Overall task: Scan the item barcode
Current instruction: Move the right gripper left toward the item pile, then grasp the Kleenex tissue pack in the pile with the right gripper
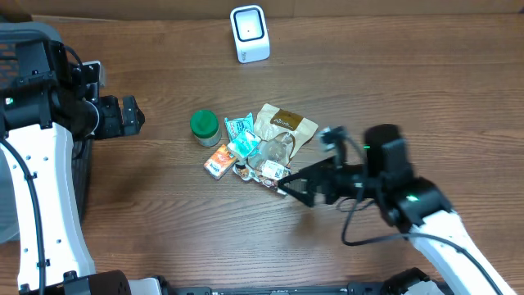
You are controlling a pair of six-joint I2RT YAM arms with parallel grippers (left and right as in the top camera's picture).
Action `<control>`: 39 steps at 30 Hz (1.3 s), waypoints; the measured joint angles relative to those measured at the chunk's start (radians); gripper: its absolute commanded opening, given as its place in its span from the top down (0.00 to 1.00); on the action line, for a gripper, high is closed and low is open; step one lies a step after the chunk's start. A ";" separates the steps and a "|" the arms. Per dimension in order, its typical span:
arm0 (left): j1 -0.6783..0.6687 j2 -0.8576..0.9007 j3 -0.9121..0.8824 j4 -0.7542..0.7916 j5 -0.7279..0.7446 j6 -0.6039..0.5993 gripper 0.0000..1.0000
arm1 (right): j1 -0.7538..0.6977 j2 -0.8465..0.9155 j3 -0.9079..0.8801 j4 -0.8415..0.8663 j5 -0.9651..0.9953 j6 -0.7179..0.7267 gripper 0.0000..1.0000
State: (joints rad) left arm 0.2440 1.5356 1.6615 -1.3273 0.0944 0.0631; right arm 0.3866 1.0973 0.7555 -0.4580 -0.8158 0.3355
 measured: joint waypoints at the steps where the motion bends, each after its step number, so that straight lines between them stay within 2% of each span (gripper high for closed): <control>1: 0.000 0.000 0.000 0.000 0.000 0.000 0.01 | 0.033 0.029 0.006 0.000 0.037 0.021 0.00; 6: 0.000 0.000 0.000 0.000 0.000 0.000 0.00 | 0.182 0.196 0.089 0.023 0.230 0.119 0.00; 12: 0.000 0.000 -0.001 -0.001 0.000 0.000 0.00 | 0.269 0.406 0.119 0.227 0.333 0.230 0.00; 16: 0.000 0.000 -0.001 0.000 0.000 0.000 0.00 | 0.286 0.540 0.121 0.331 0.376 0.265 0.17; 19: 0.000 0.000 -0.001 0.000 0.000 0.000 0.00 | 0.285 0.577 0.122 0.378 0.413 0.277 0.32; 22: 0.000 0.000 -0.001 0.000 0.000 0.000 0.00 | 0.286 0.592 0.122 0.394 0.454 0.284 0.43; 30: 0.000 0.000 -0.001 0.000 0.000 0.000 0.00 | 0.286 0.621 0.122 0.398 0.499 0.286 0.42; 32: 0.000 0.000 -0.001 0.000 0.000 0.000 0.01 | 0.285 0.634 0.122 0.397 0.506 0.286 0.34; 39: 0.000 0.000 -0.001 0.000 0.000 0.000 0.00 | 0.287 0.640 0.133 0.370 0.510 0.259 0.30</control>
State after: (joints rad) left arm 0.2440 1.5360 1.6608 -1.3273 0.0944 0.0628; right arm 0.6735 1.7370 0.8883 -0.0879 -0.3054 0.5949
